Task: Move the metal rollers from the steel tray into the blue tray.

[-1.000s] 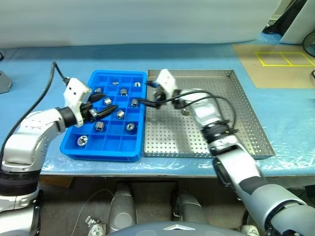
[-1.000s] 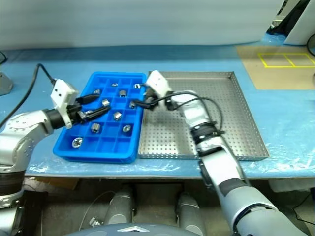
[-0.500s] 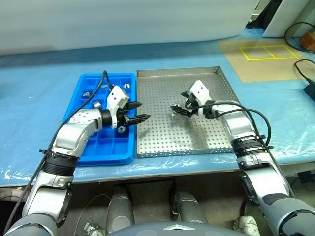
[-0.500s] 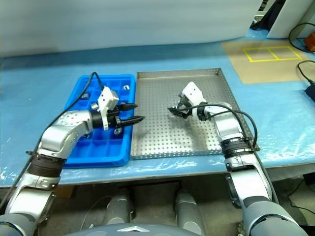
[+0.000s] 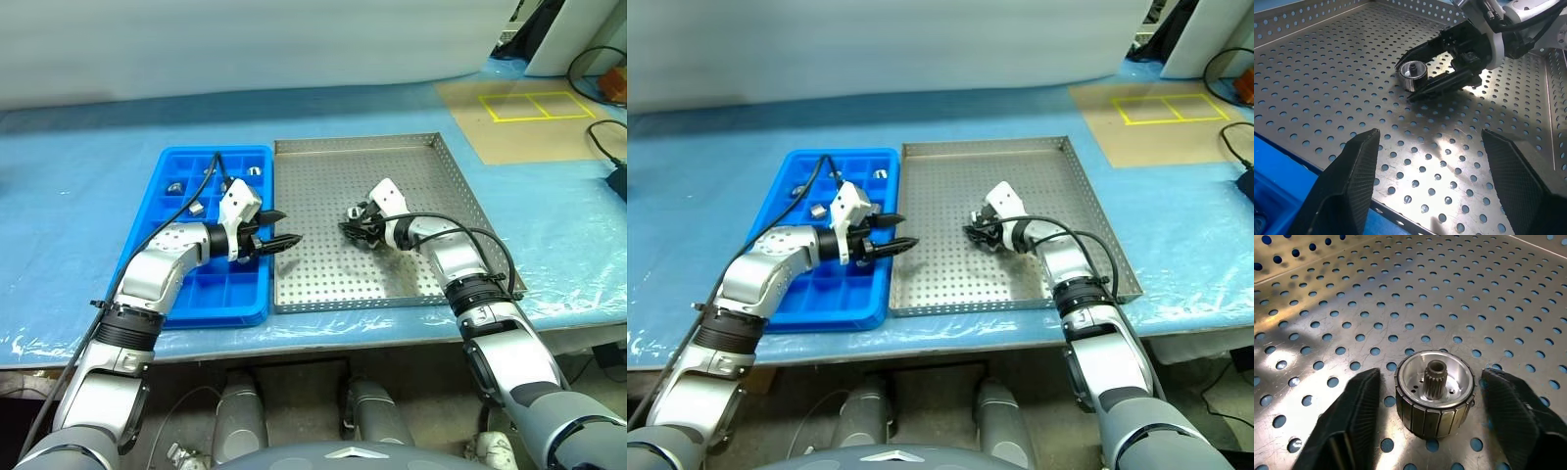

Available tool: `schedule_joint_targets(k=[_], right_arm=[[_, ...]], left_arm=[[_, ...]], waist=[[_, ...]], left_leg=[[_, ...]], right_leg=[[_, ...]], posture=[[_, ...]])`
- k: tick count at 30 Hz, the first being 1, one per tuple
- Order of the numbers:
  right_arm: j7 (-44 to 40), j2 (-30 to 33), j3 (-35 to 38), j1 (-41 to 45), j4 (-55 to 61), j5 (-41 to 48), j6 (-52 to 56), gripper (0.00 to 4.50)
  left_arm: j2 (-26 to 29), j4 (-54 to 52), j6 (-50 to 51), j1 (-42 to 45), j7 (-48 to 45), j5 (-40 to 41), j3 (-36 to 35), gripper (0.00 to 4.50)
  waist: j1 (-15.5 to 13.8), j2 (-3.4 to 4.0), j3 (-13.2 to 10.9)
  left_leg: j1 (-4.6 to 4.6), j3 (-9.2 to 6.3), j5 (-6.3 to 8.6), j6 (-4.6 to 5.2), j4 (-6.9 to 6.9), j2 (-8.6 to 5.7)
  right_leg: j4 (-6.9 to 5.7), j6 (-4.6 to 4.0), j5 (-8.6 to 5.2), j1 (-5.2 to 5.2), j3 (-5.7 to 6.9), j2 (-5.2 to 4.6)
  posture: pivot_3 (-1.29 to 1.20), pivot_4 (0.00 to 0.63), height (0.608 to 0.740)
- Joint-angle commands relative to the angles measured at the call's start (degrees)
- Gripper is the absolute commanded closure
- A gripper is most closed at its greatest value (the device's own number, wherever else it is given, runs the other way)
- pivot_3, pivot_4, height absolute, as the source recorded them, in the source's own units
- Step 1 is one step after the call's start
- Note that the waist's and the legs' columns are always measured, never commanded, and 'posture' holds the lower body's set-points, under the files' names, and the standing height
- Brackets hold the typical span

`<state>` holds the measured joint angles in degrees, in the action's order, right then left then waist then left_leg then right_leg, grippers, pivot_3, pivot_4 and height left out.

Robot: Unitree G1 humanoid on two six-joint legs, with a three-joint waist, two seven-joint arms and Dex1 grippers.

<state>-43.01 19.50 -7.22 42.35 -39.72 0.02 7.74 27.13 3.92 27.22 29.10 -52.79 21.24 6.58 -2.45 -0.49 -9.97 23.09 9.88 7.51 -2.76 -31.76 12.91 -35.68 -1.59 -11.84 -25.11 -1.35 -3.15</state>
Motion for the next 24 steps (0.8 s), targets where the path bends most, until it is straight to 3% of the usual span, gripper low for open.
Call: schedule_joint_targets(k=[1,2,3,11,19,24], right_arm=[[1.2,0.1,0.3,1.4,-0.5,-0.6,-1.0,2.32],[0.7,0.1,0.1,1.4,-0.3,-0.6,-1.4,2.32],[-0.3,0.1,0.0,1.3,0.2,-0.2,-1.4,2.8],[-2.6,-1.9,-1.0,2.6,4.6,0.3,0.3,2.8],[-11.5,-7.9,-6.2,4.1,22.0,4.7,7.8,2.8],[-15.2,-11.0,-9.9,5.3,24.5,5.4,8.2,2.8]], left_arm=[[0.5,-1.9,-1.2,-0.3,0.1,0.0,-1.5,0.99],[0.6,-2.0,-1.3,-0.4,0.0,0.1,-1.7,0.99],[0.8,-1.9,-1.3,-0.4,0.0,0.1,-1.9,0.99],[2.0,-4.0,-0.1,-0.3,0.6,1.8,-5.3,0.99],[9.2,-3.1,-0.2,-0.8,1.8,1.7,-12.3,0.99],[13.4,-7.9,2.4,-4.6,2.8,3.0,-16.6,0.99]], waist=[[0.0,0.0,0.0],[0.0,0.0,0.0],[0.0,0.0,0.0],[0.1,0.01,0.0],[-0.2,0.02,0.0],[-0.9,0.01,0.0]], left_leg=[[0.0,0.0,0.01,0.02,-0.01,0.0],[0.0,0.0,0.01,0.02,-0.01,0.0],[0.0,0.0,0.02,0.03,-0.01,0.0],[0.0,0.0,0.02,0.04,-0.01,0.02],[0.04,-0.01,0.02,0.04,0.07,0.11],[0.05,-0.02,0.04,0.04,0.13,0.07]], right_leg=[[0.0,0.0,0.0,0.0,0.0,-0.01],[0.0,0.0,0.0,0.0,0.0,-0.01],[0.0,0.0,0.0,0.0,0.0,-0.01],[0.0,0.0,0.0,-0.01,0.01,0.01],[0.0,-0.01,-0.01,-0.09,0.04,0.1],[0.09,-0.01,-0.02,-0.07,0.09,0.03]], posture=[[-0.1,0.15,0.74],[-0.1,0.15,0.74],[-0.1,0.15,0.74],[-0.07,0.15,0.74],[0.01,0.15,0.74],[0.09,0.15,0.74]])
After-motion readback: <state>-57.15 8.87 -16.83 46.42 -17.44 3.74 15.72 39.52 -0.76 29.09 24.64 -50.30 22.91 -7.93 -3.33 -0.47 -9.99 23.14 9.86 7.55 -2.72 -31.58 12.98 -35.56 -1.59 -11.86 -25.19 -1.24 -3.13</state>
